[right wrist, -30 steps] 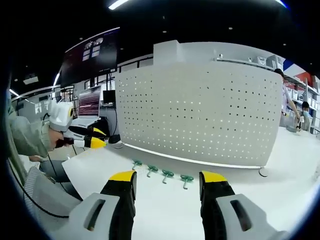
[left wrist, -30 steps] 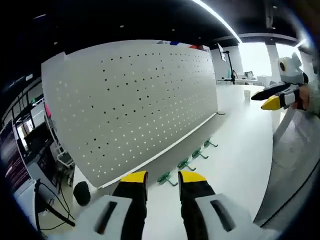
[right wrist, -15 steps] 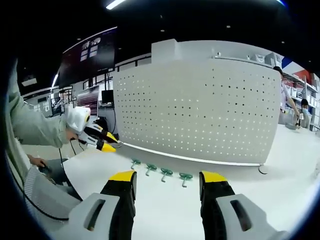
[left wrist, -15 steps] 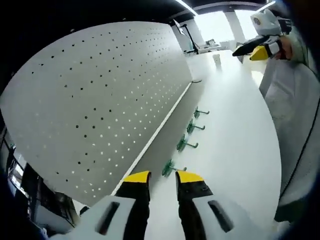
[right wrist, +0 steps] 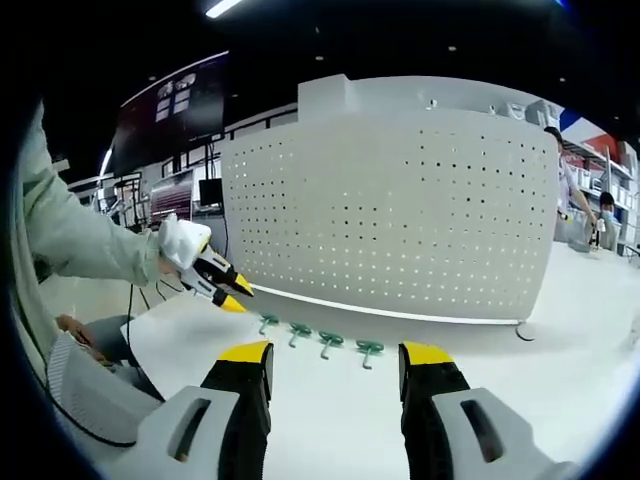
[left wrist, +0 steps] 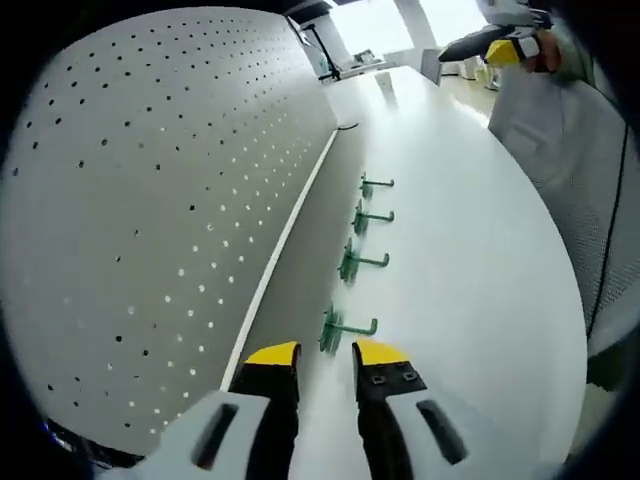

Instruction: Insert the hook assembly into the mounting plate slot until the hook locks in place.

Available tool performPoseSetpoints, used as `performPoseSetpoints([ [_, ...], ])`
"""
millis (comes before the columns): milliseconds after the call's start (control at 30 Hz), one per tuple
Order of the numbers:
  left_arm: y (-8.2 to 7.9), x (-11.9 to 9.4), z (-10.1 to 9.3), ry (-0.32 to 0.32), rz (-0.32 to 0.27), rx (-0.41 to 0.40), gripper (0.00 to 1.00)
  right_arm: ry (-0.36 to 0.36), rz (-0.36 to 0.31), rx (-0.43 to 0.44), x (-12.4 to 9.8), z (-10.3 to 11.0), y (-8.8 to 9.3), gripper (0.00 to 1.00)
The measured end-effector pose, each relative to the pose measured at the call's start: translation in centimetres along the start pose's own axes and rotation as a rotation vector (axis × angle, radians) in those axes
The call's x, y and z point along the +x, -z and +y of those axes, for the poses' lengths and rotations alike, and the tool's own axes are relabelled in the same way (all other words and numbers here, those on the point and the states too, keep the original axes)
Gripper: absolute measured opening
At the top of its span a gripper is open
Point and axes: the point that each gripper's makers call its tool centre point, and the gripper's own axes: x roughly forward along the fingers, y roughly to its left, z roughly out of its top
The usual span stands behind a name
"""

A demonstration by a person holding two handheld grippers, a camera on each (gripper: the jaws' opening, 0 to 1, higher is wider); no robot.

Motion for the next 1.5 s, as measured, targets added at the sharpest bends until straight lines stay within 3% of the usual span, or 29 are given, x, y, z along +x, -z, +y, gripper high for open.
performPoseSetpoints([
  [433, 0.5, 2.7, 0.9, 0.082, 0.052, 0.042, 0.18, 0.006, 0.019, 0.013, 0.3, -0.3, 0.5, 0.48],
  [767, 1.5, 4.0, 0.1, 0.159, 0.091, 0.046, 0.14, 0.008, 0.021, 0.033, 0.0, -0.2, 0.4, 0.48],
  [1033, 1.3, 4.3, 0.5, 0.168, 0.078, 0.025, 0.05, 0.012, 0.024, 0.045, 0.0, -0.3, 0.6, 0.48],
  [1500, 1.4, 4.3, 0.4, 0.149, 0.083, 0.012, 0.04, 0.014, 0.024, 0.049, 0.0, -0.4, 0.6, 0.48],
])
